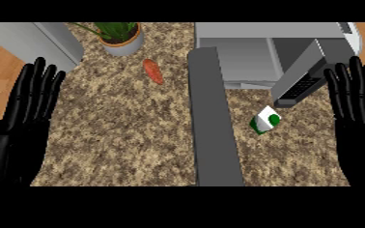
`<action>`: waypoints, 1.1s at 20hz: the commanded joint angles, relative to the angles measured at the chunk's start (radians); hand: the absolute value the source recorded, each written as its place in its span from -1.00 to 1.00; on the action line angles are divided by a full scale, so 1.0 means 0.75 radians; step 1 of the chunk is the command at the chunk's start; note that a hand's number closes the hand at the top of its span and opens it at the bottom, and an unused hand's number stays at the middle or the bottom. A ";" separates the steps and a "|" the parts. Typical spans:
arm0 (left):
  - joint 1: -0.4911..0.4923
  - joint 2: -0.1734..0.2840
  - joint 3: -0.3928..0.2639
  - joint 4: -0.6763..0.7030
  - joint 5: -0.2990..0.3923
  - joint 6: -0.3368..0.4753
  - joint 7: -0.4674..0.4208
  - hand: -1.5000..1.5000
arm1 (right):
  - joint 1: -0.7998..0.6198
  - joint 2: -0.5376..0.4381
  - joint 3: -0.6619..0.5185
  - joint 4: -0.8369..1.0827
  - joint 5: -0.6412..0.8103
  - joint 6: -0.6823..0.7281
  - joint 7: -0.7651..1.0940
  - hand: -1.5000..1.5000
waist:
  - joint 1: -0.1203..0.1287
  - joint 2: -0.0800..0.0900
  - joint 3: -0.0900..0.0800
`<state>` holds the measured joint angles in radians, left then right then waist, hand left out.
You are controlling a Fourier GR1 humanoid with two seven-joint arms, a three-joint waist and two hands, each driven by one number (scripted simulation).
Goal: Pick up the milk, place it into the microwave and close the microwave
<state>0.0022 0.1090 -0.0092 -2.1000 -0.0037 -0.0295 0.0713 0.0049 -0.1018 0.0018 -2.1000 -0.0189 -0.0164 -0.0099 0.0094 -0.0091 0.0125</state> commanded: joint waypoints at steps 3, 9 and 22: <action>-0.001 -0.023 -0.013 0.043 -0.053 -0.011 -0.120 -1.00 | 0.011 0.020 0.042 0.036 0.014 0.050 -0.055 -1.00 | -0.013 0.012 -0.017; 0.042 -0.141 -0.119 0.166 0.047 0.082 -0.084 -1.00 | 0.163 -0.067 0.001 0.132 -0.228 0.295 -0.086 -1.00 | -0.021 0.013 -0.016; 0.276 -0.141 -0.548 0.175 -0.084 0.374 -0.330 -1.00 | 0.474 -0.050 -0.076 0.243 -0.152 0.465 -0.383 -1.00 | -0.014 0.010 -0.017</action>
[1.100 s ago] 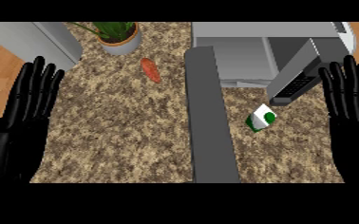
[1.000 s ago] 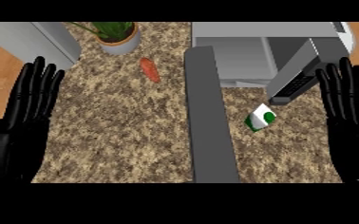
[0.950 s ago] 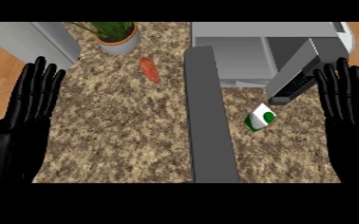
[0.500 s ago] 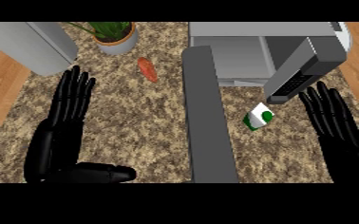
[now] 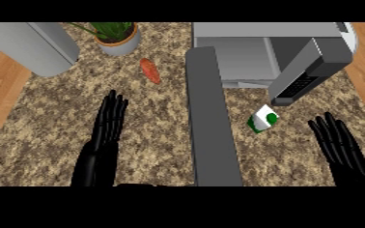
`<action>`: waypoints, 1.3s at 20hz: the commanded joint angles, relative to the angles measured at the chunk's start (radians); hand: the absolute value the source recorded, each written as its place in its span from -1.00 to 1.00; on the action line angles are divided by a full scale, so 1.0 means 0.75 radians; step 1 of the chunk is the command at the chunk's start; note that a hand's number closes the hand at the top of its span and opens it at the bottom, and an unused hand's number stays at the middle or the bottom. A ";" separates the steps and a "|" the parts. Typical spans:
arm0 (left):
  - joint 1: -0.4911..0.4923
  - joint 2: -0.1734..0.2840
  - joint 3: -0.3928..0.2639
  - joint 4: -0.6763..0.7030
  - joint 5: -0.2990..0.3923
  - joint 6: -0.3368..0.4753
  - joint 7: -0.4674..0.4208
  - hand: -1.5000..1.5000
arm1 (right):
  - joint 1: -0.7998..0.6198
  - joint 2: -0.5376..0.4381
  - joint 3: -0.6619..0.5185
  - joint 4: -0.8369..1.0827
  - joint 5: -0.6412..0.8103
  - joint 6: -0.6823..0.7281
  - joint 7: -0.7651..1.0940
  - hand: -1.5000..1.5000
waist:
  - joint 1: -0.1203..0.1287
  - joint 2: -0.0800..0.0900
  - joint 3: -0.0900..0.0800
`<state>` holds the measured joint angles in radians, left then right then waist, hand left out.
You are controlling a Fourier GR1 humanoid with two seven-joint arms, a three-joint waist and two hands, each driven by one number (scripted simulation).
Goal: Pick up the milk, place it into the microwave and close the microwave
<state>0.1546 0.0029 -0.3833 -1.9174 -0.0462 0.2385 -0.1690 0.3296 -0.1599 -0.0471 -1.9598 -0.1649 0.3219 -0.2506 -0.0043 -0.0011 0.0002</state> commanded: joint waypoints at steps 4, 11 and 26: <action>0.079 -0.004 -0.209 0.026 -0.061 0.152 -0.089 -1.00 | 0.086 0.039 -0.002 0.107 0.109 0.034 -0.151 -1.00 | 0.004 0.000 0.000; 0.144 -0.004 -0.247 0.075 -0.068 0.199 -0.193 -1.00 | -0.135 0.136 0.000 0.517 0.306 -0.109 -0.413 -1.00 | 0.011 0.001 0.000; 0.211 0.098 -0.265 0.055 0.081 0.154 -0.243 -1.00 | -0.497 0.050 -0.162 1.147 0.355 -0.199 -0.653 -1.00 | 0.012 0.001 0.000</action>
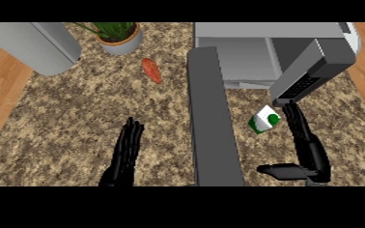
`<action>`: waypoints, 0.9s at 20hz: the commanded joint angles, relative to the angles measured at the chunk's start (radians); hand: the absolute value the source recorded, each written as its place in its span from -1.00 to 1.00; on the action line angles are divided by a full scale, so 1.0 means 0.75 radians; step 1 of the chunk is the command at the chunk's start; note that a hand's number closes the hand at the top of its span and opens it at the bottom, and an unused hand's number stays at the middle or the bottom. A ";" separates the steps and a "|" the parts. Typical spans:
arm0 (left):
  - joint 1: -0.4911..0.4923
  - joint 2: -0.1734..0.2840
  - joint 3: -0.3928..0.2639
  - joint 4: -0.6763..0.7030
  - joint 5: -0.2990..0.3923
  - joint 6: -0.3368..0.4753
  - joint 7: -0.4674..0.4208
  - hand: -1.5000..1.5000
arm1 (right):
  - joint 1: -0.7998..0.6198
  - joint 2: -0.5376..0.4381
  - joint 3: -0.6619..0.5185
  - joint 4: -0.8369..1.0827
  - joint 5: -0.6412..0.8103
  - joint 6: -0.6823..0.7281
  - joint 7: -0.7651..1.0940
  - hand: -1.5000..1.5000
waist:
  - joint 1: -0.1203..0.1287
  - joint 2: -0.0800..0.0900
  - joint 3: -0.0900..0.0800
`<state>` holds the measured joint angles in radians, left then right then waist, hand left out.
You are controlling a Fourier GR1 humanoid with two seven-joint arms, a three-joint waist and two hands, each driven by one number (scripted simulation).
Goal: Pick up the milk, place it into the microwave and close the microwave
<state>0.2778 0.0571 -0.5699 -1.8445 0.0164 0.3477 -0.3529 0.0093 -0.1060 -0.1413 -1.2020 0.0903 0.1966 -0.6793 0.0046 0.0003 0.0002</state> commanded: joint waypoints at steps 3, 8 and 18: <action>0.070 0.083 0.064 -0.036 0.096 -0.073 -0.065 -1.00 | -0.094 -0.024 -0.055 0.297 0.043 -0.074 -0.198 -1.00 | 0.000 0.000 0.000; 0.131 0.120 0.079 -0.008 0.135 -0.133 -0.125 -1.00 | -0.385 -0.023 -0.100 0.708 0.124 -0.238 -0.292 -1.00 | 0.015 0.004 0.001; 0.107 0.186 0.192 -0.101 0.211 -0.197 -0.040 -1.00 | -0.631 -0.113 -0.232 1.125 0.055 -0.265 -0.557 1.00 | 0.015 0.005 0.002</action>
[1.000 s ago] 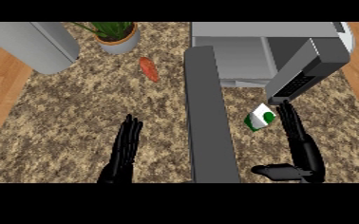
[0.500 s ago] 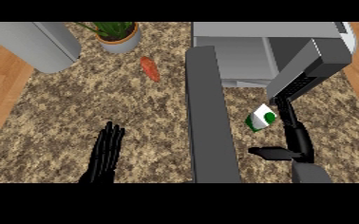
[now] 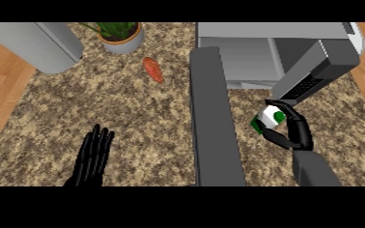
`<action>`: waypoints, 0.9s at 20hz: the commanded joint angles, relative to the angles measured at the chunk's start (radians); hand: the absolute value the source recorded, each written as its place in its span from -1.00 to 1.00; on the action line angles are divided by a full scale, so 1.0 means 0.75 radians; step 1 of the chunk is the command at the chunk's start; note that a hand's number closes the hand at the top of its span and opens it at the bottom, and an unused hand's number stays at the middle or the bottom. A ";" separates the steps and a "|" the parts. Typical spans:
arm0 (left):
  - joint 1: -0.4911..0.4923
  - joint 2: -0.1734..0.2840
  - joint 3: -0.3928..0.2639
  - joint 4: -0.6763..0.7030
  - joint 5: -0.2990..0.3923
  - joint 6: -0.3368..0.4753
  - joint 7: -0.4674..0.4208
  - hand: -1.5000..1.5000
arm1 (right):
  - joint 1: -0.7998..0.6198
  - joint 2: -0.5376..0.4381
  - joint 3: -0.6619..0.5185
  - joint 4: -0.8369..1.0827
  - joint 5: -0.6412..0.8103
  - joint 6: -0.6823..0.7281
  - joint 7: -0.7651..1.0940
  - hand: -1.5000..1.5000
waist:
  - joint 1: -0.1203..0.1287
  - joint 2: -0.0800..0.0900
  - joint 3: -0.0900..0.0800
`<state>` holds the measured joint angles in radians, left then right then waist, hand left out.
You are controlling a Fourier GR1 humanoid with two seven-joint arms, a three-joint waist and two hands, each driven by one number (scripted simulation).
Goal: Pick up the milk, place it into the microwave and close the microwave
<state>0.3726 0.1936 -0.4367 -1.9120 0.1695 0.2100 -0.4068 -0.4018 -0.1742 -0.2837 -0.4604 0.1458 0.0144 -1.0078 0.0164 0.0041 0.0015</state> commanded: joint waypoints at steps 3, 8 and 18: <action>0.054 0.052 0.044 -0.028 0.055 -0.077 -0.048 -1.00 | -0.073 -0.070 -0.053 0.228 0.025 -0.118 -0.171 1.00 | 0.015 0.005 0.001; 0.053 0.032 0.029 -0.024 0.014 -0.063 -0.067 -1.00 | -0.105 -0.068 -0.010 0.315 0.097 -0.169 -0.170 1.00 | 0.017 0.006 0.002; 0.132 0.106 0.151 -0.112 0.132 -0.125 -0.030 -1.00 | -0.054 0.023 -0.098 0.236 0.014 -0.296 -0.243 1.00 | 0.000 -0.001 0.001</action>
<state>0.4522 0.2581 -0.3474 -1.9413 0.2443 0.1170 -0.4682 -0.4711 -0.1906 -0.3406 -0.2821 0.1798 -0.1986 -1.0681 0.0251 -0.0049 -0.0075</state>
